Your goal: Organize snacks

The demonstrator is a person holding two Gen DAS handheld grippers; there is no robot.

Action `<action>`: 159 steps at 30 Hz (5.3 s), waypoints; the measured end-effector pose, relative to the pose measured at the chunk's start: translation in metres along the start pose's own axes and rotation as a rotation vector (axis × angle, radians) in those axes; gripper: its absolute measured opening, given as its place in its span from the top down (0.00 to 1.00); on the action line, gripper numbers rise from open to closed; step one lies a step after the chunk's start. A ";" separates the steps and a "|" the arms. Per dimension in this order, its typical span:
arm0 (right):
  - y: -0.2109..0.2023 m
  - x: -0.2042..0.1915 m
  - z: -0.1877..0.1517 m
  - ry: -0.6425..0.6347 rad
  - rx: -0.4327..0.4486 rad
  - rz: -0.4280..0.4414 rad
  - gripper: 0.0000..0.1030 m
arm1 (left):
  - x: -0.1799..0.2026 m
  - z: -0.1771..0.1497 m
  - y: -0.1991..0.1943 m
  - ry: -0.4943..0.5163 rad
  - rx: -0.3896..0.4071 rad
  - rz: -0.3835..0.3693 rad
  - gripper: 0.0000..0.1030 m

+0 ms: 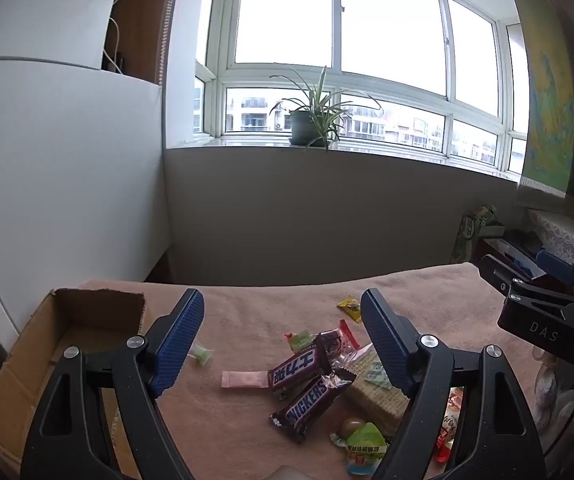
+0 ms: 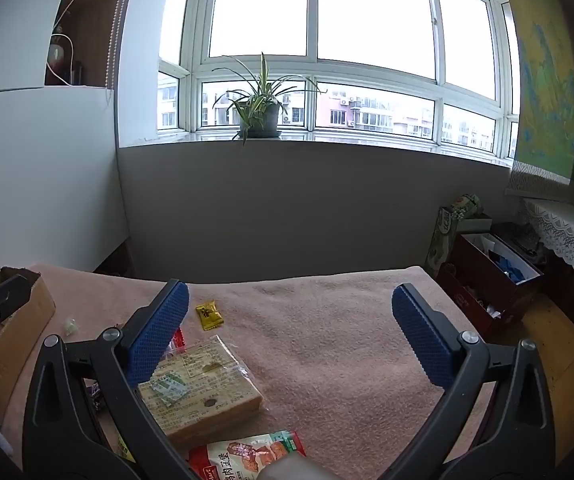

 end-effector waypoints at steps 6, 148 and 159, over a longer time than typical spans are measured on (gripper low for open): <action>0.000 0.004 -0.002 0.005 0.007 -0.012 0.00 | -0.001 0.001 -0.002 -0.005 0.013 0.002 0.22; -0.035 -0.002 -0.183 0.179 -0.716 0.450 0.48 | 0.048 -0.143 0.022 -0.015 -0.504 -0.333 0.73; -0.043 0.004 -0.176 0.184 -0.672 0.458 0.59 | 0.042 -0.140 0.015 -0.029 -0.476 -0.341 0.77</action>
Point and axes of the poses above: each gripper's, at about its wrist camera, not at the fingertips, and y roughly the way its jaws point, x to its right, z to its top, the point moved 10 cm from there along y, roughly the way its jaws point, and after that the axes turned 1 degree about -z, right-handed, at the moved point
